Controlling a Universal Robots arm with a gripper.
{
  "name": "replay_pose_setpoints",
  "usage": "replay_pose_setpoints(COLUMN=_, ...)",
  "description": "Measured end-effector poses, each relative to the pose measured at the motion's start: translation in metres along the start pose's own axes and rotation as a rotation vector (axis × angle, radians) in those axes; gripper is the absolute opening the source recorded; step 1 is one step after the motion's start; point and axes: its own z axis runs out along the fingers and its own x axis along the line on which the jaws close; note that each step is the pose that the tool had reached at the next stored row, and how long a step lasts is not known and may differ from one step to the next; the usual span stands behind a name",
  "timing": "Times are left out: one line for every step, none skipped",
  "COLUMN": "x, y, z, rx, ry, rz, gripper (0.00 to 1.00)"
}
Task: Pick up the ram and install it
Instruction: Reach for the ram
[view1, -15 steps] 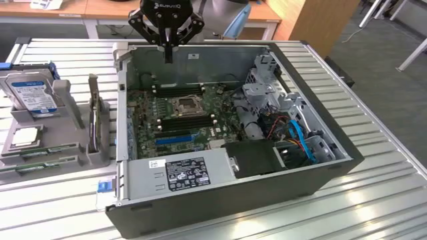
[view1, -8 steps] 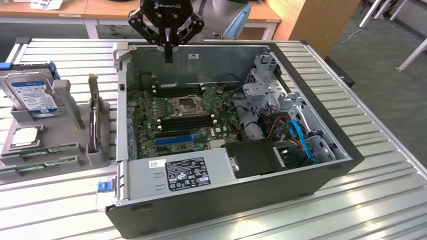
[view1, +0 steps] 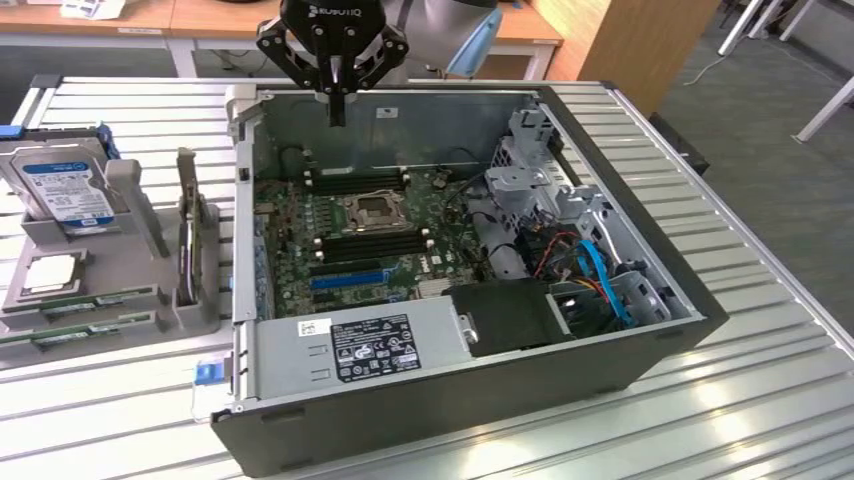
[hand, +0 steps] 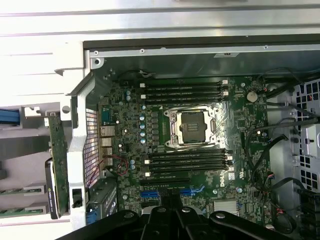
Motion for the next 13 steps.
replay_pose_setpoints(x=0.000, y=0.0000, z=0.0000, rx=0.0000, ry=0.0000, rz=0.000, gripper=0.10)
replay_pose_setpoints(x=0.000, y=0.0000, z=0.0000, rx=0.0000, ry=0.0000, rz=0.000, gripper=0.10)
replay_pose_setpoints(x=0.000, y=0.0000, z=0.0000, rx=0.0000, ry=0.0000, rz=0.000, gripper=0.10)
replay_pose_setpoints(x=0.002, y=-0.0001, z=0.0001, rx=-0.0002, ry=-0.0002, rz=0.000, gripper=0.10)
replay_pose_setpoints(x=0.003, y=-0.0002, z=0.0000, rx=-0.0001, ry=-0.0002, rz=0.001, gripper=0.10)
replay_pose_setpoints(x=0.005, y=-0.0003, z=-0.0001, rx=0.0000, ry=-0.0001, rz=0.001, gripper=0.10)
replay_pose_setpoints(x=0.007, y=-0.0005, z=-0.0001, rx=0.0000, ry=-0.0001, rz=0.002, gripper=0.10)
replay_pose_setpoints(x=0.010, y=-0.0007, z=-0.0002, rx=0.0000, ry=-0.0001, rz=0.002, gripper=0.10)
replay_pose_setpoints(x=0.012, y=-0.0008, z=-0.0002, rx=0.0000, ry=-0.0001, rz=0.002, gripper=0.10)
replay_pose_setpoints(x=0.014, y=-0.0010, z=-0.0003, rx=0.0001, ry=-0.0001, rz=0.003, gripper=0.10)
replay_pose_setpoints(x=0.017, y=-0.0012, z=-0.0003, rx=0.0000, ry=-0.0002, rz=0.003, gripper=0.10)
replay_pose_setpoints(x=0.019, y=-0.0014, z=-0.0004, rx=0.0000, ry=-0.0002, rz=0.003, gripper=0.10)
replay_pose_setpoints(x=0.022, y=-0.0016, z=-0.0004, rx=0.0000, ry=-0.0002, rz=0.004, gripper=0.10)
